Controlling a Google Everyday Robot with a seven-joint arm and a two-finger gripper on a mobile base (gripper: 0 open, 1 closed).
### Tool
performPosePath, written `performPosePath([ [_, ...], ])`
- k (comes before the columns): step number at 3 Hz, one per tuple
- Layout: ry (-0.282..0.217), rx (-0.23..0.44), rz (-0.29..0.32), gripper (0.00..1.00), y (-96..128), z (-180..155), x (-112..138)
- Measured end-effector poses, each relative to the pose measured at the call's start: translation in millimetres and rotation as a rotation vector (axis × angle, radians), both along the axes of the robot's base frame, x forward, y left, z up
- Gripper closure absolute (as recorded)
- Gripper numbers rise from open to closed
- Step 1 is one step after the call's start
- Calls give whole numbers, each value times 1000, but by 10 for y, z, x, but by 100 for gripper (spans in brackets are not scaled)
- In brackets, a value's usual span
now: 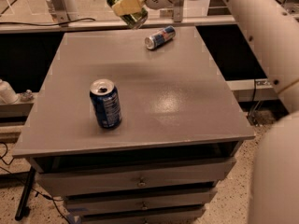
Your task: Place green can upright
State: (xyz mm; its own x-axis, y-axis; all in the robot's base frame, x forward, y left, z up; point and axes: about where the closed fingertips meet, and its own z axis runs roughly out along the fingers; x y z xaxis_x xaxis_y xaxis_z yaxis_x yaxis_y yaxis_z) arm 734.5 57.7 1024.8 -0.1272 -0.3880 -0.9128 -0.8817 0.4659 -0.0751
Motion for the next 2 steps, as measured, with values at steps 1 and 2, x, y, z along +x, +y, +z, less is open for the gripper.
performPosePath([
  [1, 6, 42, -35, 100, -124, -144, -44],
  [2, 7, 41, -36, 100, -123, -150, -41],
])
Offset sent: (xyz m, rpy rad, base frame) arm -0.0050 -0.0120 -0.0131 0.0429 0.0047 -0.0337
